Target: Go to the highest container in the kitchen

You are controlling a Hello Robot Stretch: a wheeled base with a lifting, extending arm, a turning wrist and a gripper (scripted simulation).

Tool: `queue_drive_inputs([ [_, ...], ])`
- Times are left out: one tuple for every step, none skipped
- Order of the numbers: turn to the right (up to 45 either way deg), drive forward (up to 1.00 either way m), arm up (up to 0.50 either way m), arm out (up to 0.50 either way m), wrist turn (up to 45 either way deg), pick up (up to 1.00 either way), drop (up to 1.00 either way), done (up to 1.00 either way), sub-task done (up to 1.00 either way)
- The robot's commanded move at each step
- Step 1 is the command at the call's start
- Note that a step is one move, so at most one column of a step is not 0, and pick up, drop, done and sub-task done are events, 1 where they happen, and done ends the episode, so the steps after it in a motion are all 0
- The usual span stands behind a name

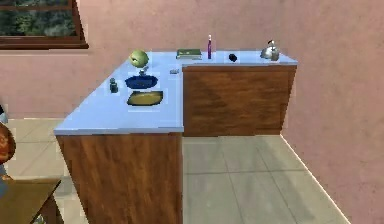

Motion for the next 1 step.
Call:
queue_drive_inputs([
  [0.0,0.15,0.0,0.0,0.0,0.0,0.0,0.0,0.0],
])
